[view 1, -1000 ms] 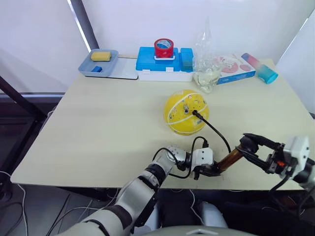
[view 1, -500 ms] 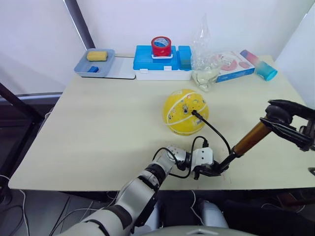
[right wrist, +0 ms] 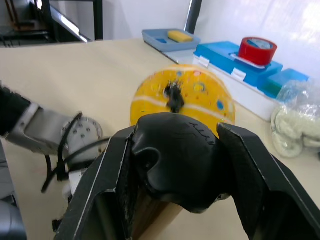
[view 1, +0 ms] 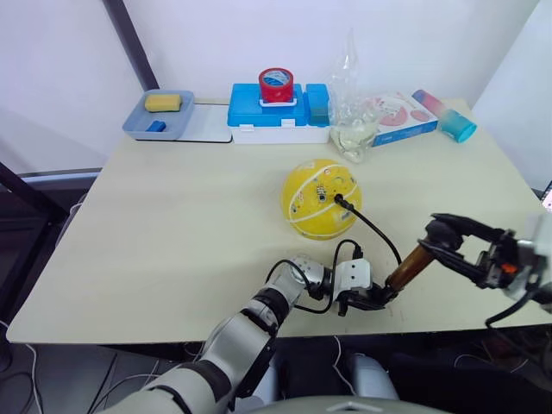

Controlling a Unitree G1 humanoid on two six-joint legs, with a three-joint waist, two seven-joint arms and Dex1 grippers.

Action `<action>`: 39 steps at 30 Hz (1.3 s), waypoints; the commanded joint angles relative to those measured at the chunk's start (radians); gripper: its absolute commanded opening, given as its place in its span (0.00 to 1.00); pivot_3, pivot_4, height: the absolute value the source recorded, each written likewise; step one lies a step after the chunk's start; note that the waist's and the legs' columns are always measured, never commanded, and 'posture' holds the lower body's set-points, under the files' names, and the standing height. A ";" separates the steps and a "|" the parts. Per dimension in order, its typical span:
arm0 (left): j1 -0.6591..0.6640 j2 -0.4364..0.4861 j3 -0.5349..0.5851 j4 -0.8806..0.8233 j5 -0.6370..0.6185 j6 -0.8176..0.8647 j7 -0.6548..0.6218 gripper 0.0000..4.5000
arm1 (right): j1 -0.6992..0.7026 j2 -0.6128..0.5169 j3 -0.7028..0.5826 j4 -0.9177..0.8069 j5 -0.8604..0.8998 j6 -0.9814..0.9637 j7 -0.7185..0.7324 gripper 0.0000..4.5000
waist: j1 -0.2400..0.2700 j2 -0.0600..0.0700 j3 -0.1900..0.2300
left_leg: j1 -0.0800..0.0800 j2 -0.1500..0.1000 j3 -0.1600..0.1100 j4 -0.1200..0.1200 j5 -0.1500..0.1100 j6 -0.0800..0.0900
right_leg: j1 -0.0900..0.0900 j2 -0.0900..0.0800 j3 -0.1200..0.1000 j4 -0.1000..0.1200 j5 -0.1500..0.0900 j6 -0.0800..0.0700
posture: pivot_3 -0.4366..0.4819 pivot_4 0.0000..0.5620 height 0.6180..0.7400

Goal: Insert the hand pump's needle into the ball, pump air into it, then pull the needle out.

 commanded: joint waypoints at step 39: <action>0.027 -0.001 -0.004 0.027 0.015 0.034 -0.039 0.24 | 0.051 -0.124 -0.120 -0.128 0.114 0.231 -0.042 0.43 | 0.004 0.012 0.007 | 0.005 0.000 -0.019 0.000 -0.006 -0.004 | 0.011 0.000 -0.024 -0.004 -0.001 -0.005 | 0.48 0.27 0.97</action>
